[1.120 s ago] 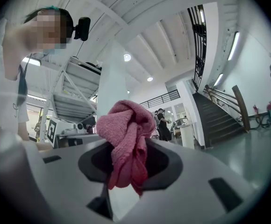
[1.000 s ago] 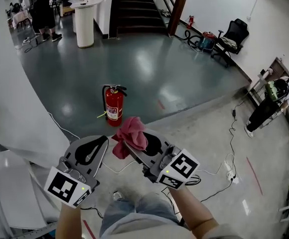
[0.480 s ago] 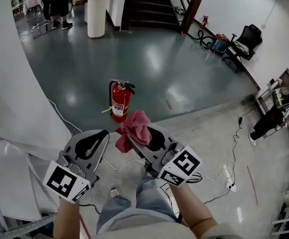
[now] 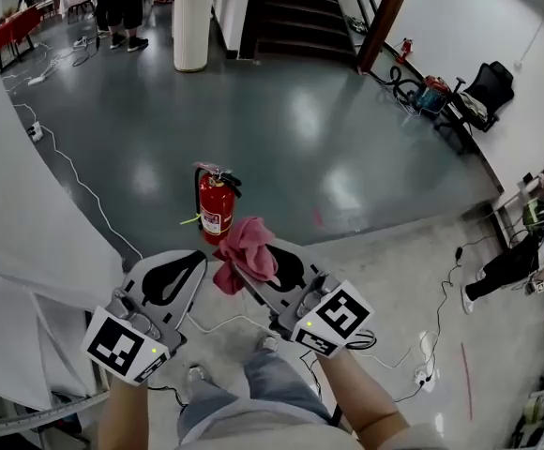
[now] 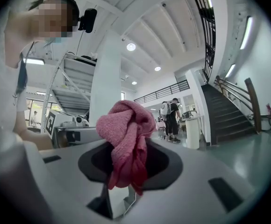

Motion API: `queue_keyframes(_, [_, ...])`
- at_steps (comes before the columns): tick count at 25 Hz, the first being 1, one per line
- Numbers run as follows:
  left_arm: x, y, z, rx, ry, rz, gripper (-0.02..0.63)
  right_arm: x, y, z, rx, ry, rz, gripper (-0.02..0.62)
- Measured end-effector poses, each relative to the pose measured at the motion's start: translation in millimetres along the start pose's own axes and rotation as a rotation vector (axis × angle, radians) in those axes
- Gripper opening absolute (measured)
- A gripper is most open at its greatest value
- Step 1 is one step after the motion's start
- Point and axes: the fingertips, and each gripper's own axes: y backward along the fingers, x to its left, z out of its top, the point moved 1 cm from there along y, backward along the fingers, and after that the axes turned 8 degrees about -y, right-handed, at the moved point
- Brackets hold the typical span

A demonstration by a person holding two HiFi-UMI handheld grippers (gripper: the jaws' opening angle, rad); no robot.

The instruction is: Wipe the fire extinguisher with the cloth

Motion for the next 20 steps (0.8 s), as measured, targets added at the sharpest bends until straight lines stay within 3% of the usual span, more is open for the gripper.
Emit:
queue_keyframes(7, [8,-62,-9,0.000,-0.010,0.100,0.018,-66,-3,2,0.048,0.012,0.114,0.141])
queue_keyframes(11, [16,-80,-17,0.019,-0.012,0.129,0.017,-93,-13,-4,0.069,0.005,0.136,0.141])
queue_keyframes(16, [42,-87,-41,0.038,0.000,0.102,0.015,-110,-39,-24,0.086,-0.033,0.107,0.141])
queue_keyframes(20, [72,-90,-58,0.046,0.019,0.029,0.014,-118,-64,-32,0.074,-0.051,0.044,0.141])
